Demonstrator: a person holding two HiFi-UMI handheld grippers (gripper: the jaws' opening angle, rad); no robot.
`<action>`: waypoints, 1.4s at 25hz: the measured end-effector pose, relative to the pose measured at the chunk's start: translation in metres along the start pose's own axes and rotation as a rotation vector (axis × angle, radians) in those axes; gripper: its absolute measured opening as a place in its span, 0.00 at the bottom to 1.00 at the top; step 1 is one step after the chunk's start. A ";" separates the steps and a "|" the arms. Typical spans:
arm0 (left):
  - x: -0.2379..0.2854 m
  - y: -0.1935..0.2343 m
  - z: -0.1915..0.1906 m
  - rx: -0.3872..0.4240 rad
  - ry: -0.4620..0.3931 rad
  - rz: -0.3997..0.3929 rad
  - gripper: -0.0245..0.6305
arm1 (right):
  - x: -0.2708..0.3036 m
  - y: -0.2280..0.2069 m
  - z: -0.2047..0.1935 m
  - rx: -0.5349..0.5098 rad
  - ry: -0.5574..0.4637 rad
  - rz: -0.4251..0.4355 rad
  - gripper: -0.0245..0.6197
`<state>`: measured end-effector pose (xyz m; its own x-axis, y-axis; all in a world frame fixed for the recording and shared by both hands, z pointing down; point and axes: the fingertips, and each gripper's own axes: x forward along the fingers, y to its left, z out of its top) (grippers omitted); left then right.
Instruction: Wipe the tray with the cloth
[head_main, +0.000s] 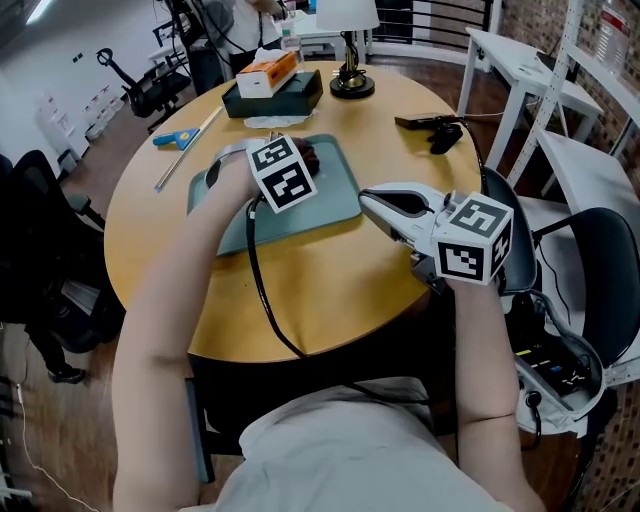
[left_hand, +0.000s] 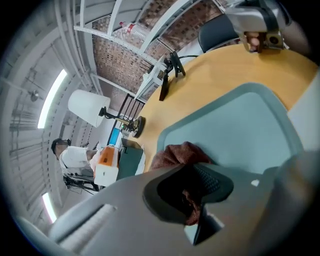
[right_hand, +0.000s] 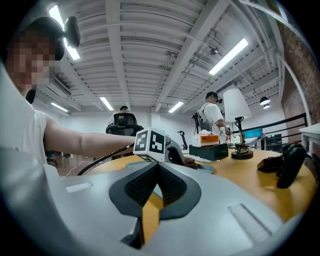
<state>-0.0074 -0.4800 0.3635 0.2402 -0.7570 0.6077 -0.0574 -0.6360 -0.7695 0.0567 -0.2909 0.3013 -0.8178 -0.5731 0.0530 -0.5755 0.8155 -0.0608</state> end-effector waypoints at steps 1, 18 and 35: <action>0.004 0.003 -0.001 -0.001 0.008 -0.001 0.61 | 0.000 0.000 -0.001 0.000 0.002 -0.001 0.04; -0.007 -0.005 -0.018 -0.050 0.056 -0.014 0.60 | -0.003 -0.005 -0.008 0.016 0.003 -0.008 0.04; -0.089 -0.077 -0.026 -0.048 0.027 -0.292 0.60 | 0.004 0.009 -0.001 -0.001 -0.011 0.019 0.04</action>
<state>-0.0498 -0.3673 0.3736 0.2273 -0.5439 0.8078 -0.0353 -0.8335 -0.5514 0.0480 -0.2861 0.3024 -0.8285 -0.5585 0.0413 -0.5600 0.8263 -0.0604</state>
